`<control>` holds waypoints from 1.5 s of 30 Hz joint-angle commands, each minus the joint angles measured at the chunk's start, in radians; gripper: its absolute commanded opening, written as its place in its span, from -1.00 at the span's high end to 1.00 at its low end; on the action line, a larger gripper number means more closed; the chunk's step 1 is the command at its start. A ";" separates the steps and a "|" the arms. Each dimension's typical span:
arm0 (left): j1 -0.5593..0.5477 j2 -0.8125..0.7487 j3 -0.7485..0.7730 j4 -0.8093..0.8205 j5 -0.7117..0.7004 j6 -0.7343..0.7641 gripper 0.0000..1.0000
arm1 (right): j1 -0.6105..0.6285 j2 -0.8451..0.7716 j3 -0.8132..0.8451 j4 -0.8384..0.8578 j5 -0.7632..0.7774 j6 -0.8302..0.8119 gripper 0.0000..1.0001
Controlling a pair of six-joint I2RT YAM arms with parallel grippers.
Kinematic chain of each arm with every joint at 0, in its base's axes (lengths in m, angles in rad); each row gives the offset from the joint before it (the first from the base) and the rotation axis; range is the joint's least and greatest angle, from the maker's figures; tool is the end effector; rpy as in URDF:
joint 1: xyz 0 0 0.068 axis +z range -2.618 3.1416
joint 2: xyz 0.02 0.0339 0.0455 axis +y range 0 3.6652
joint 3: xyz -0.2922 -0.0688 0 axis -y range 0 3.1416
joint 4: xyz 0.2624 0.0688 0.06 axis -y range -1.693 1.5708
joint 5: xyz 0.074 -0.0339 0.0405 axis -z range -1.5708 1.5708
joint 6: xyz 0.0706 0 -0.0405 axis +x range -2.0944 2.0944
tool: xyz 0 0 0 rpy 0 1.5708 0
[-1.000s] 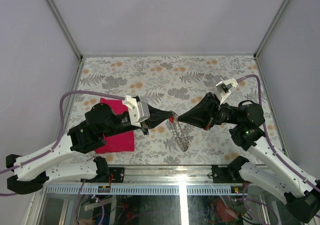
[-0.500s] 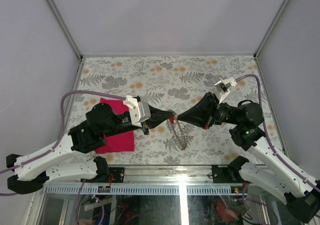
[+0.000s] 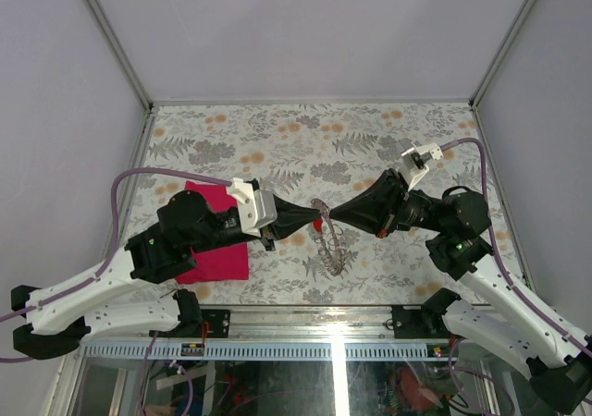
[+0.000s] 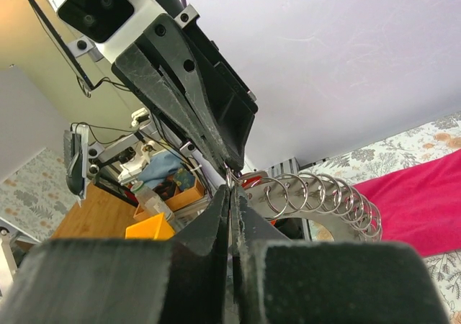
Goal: Put the keys on the keyring
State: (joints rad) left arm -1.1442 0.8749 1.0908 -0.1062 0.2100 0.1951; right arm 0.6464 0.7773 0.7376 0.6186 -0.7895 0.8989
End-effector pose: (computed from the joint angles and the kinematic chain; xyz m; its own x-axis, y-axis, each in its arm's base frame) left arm 0.0769 -0.2048 0.4682 0.2337 -0.0559 -0.9707 0.9488 0.2313 0.2151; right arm 0.1134 0.1483 0.4357 -0.4314 0.3649 -0.8251 -0.9011 -0.1308 0.4133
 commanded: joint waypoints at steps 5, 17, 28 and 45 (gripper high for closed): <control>0.001 -0.014 -0.004 0.046 0.047 -0.011 1.00 | 0.004 -0.019 0.042 0.037 0.049 0.011 1.00; 0.001 -0.008 -0.011 0.049 0.060 -0.015 1.00 | 0.005 -0.036 0.035 0.026 0.107 0.030 1.00; 0.000 -0.002 -0.018 0.051 0.061 -0.025 1.00 | 0.004 -0.040 -0.009 0.143 0.170 0.114 1.00; 0.000 0.026 -0.014 0.071 0.072 -0.029 0.70 | 0.004 -0.041 -0.052 0.251 0.242 0.161 1.00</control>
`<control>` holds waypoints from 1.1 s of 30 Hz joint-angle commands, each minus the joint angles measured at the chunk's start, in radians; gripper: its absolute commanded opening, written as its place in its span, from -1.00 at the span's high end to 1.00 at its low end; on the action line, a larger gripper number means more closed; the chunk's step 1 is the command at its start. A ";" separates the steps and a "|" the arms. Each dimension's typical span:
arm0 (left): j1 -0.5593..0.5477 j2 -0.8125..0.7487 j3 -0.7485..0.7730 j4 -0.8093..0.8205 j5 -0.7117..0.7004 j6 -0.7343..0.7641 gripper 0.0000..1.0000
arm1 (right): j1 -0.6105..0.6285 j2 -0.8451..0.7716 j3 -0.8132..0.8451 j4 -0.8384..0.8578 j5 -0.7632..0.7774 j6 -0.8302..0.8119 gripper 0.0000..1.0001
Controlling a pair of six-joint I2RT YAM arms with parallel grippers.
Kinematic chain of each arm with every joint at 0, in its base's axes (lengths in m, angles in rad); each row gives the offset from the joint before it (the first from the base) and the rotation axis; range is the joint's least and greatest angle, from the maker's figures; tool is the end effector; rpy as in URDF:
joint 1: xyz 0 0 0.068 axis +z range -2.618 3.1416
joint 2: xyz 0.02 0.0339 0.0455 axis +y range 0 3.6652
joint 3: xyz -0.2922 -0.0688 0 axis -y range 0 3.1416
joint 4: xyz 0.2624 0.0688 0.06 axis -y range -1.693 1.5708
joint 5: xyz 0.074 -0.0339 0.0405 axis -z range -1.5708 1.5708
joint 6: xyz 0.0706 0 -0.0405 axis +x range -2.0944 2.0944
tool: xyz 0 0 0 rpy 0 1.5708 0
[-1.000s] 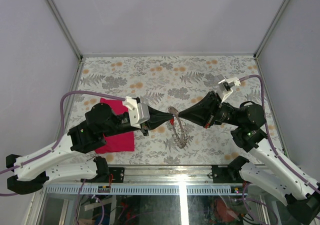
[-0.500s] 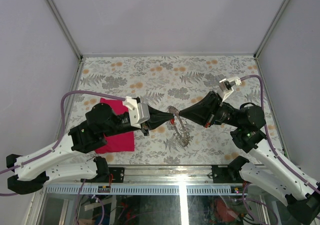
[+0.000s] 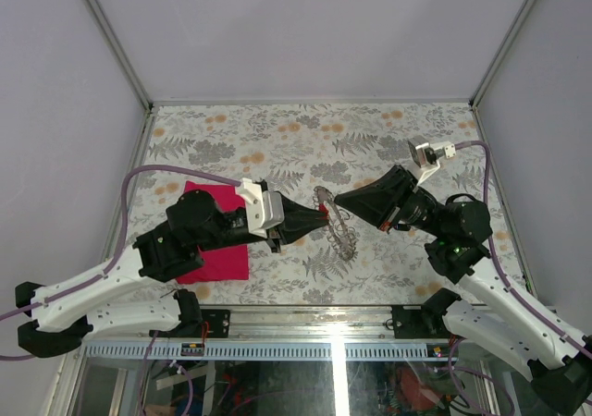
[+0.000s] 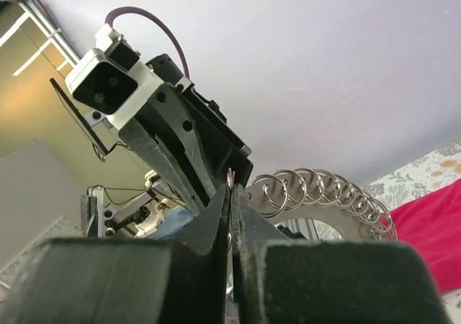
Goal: Put the keys on the keyring
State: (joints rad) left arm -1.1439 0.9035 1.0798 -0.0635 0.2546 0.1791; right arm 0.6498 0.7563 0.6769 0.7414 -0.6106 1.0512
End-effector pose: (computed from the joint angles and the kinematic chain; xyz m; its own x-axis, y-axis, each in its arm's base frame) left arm 0.0784 -0.2153 0.4641 0.2212 -0.0700 -0.9727 0.9605 0.1884 0.2049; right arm 0.1171 0.1398 0.4341 -0.4998 0.5134 -0.6976 -0.8498 -0.1348 0.5097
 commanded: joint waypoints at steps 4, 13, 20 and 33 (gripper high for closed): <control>0.000 -0.015 -0.003 0.029 0.017 -0.018 0.55 | 0.001 -0.021 -0.004 0.164 0.052 -0.003 1.00; 0.000 -0.081 -0.068 0.182 -0.044 -0.124 0.38 | 0.001 -0.062 -0.058 0.256 0.042 -0.161 1.00; 0.000 -0.078 -0.099 0.280 -0.061 -0.184 0.14 | 0.002 -0.090 -0.124 0.390 0.049 -0.333 1.00; 0.000 0.004 -0.071 0.355 -0.014 -0.204 0.05 | 0.001 -0.103 -0.132 0.413 -0.029 -0.467 1.00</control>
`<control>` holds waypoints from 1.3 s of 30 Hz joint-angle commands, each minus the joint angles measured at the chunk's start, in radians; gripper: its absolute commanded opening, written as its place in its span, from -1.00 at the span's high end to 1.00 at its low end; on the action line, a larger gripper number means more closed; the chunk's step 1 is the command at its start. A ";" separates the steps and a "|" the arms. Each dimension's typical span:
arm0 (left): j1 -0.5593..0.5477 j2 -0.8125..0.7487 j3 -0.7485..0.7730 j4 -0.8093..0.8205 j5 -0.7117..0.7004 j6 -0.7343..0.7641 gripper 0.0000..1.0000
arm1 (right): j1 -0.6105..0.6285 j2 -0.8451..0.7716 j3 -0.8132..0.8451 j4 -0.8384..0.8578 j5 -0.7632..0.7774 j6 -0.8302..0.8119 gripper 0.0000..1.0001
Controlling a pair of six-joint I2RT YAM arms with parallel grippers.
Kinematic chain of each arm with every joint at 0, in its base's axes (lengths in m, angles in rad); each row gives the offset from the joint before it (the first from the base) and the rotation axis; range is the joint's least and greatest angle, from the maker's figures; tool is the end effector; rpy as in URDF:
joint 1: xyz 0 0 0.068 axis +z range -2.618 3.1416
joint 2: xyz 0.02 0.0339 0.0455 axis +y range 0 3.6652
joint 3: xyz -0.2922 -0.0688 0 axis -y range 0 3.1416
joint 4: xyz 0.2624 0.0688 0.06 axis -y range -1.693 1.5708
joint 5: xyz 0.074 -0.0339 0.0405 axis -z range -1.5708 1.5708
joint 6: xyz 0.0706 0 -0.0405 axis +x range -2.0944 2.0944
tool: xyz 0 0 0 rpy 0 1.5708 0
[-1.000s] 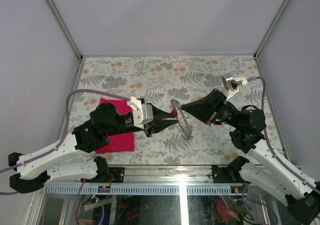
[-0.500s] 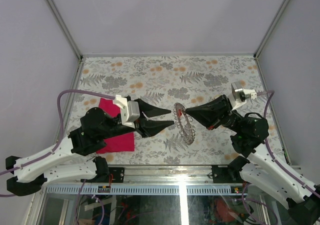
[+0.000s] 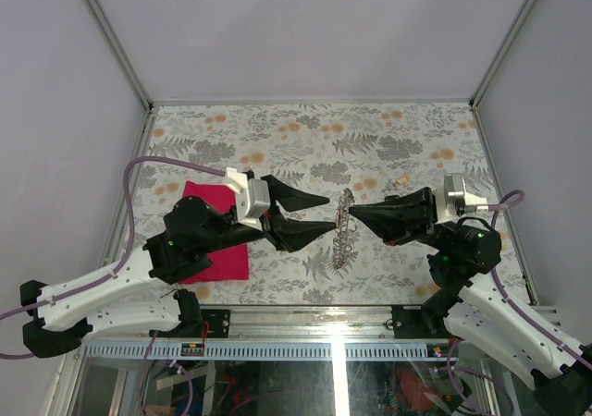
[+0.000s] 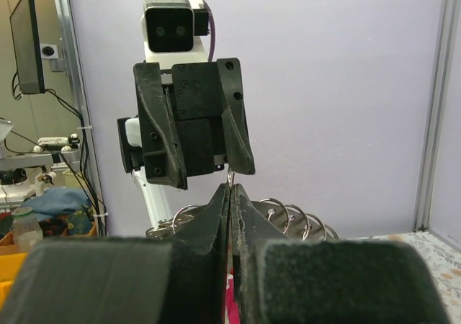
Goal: Put the keys on the keyring
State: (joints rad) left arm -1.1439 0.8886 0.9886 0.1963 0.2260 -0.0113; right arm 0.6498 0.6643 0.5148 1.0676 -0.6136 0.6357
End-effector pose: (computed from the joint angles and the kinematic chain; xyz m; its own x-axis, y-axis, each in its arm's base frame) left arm 0.0798 -0.2136 0.4679 0.1099 -0.2681 -0.9571 0.9771 0.2054 0.0546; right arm 0.0856 0.1161 0.4185 0.0500 0.6476 -0.7603 -0.9976 0.0682 -0.0075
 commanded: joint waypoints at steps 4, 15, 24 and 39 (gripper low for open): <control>0.000 0.038 0.022 0.115 0.017 -0.014 0.06 | 0.001 -0.023 0.035 0.054 -0.041 -0.073 1.00; 0.001 0.063 0.030 0.149 0.024 -0.015 0.34 | 0.001 -0.026 0.034 0.050 -0.073 -0.081 1.00; 0.000 0.082 0.035 0.142 0.046 -0.007 0.50 | 0.001 -0.017 0.046 0.058 -0.085 -0.076 1.00; 0.000 0.096 0.087 0.025 0.061 0.011 1.00 | 0.001 -0.057 0.075 -0.099 -0.093 -0.128 0.96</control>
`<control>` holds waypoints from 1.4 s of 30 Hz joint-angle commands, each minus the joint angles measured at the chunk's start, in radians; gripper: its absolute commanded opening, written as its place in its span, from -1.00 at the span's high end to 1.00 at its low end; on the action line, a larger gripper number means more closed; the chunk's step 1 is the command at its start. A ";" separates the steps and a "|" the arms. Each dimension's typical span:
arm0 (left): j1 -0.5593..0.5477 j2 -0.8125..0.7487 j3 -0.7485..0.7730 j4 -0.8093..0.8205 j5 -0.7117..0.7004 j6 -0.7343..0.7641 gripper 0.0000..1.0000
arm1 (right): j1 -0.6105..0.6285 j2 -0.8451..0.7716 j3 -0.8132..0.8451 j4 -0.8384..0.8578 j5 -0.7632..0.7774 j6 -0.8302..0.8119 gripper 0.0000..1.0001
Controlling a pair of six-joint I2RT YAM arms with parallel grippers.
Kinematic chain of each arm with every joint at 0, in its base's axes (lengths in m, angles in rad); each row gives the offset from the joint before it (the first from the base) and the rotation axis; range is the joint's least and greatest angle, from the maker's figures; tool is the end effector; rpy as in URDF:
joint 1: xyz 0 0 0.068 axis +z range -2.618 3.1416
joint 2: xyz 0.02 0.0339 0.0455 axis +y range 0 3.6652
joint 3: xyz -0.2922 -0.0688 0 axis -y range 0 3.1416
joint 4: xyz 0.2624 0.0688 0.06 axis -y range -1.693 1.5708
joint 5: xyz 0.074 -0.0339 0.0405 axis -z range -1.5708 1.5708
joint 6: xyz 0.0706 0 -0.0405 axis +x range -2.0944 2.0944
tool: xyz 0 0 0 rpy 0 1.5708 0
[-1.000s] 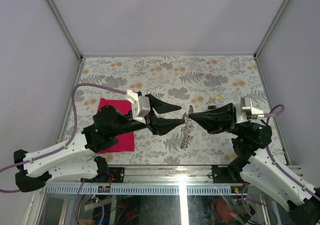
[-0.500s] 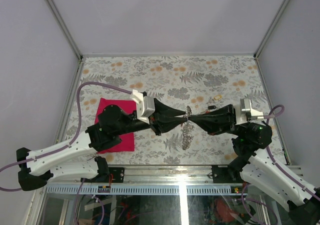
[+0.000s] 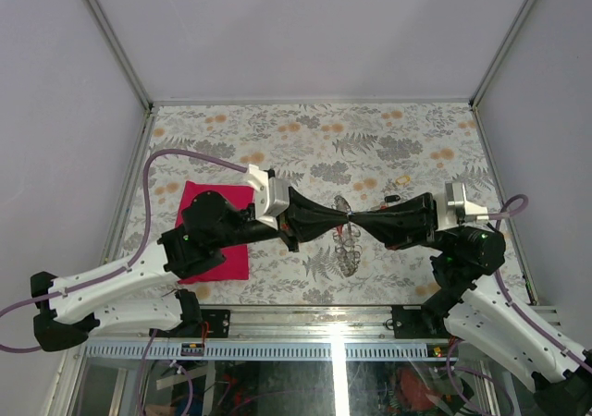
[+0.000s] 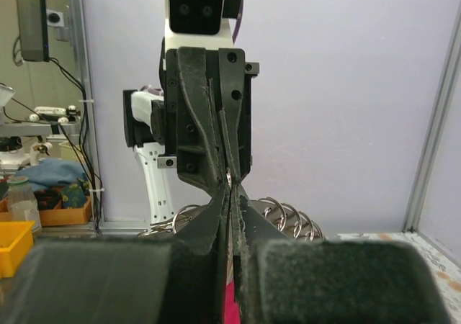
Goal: Put the keys on the keyring
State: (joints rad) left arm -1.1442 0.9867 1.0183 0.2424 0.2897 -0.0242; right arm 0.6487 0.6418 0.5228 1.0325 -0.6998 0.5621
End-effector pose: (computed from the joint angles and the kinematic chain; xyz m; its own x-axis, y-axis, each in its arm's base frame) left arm 0.0874 -0.2411 0.4638 0.0881 -0.2498 -0.9643 0.9887 0.1402 0.0540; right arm 0.0776 0.1159 0.4182 0.1203 0.6029 -0.7887 -0.9926 0.0597 -0.1058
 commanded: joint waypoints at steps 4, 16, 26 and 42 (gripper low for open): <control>0.001 -0.022 0.077 -0.124 -0.033 0.046 1.00 | 0.003 -0.085 0.101 -0.252 0.003 -0.143 0.65; 0.000 -0.066 0.104 -0.322 -0.086 0.084 1.00 | 0.002 -0.099 0.314 -0.850 0.063 -0.339 -0.20; 0.000 -0.025 0.186 -0.552 -0.080 0.112 1.00 | 0.002 0.087 0.573 -1.440 -0.014 -0.581 0.00; 0.001 0.024 0.222 -0.688 -0.081 0.144 1.00 | 0.003 0.195 0.600 -1.447 -0.188 -0.667 0.05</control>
State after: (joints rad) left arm -1.1446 1.0088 1.1835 -0.4576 0.2161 0.0937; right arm 0.6491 0.8204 1.1023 -0.4847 -0.8211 -0.0853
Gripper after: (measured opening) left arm 0.019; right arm 0.480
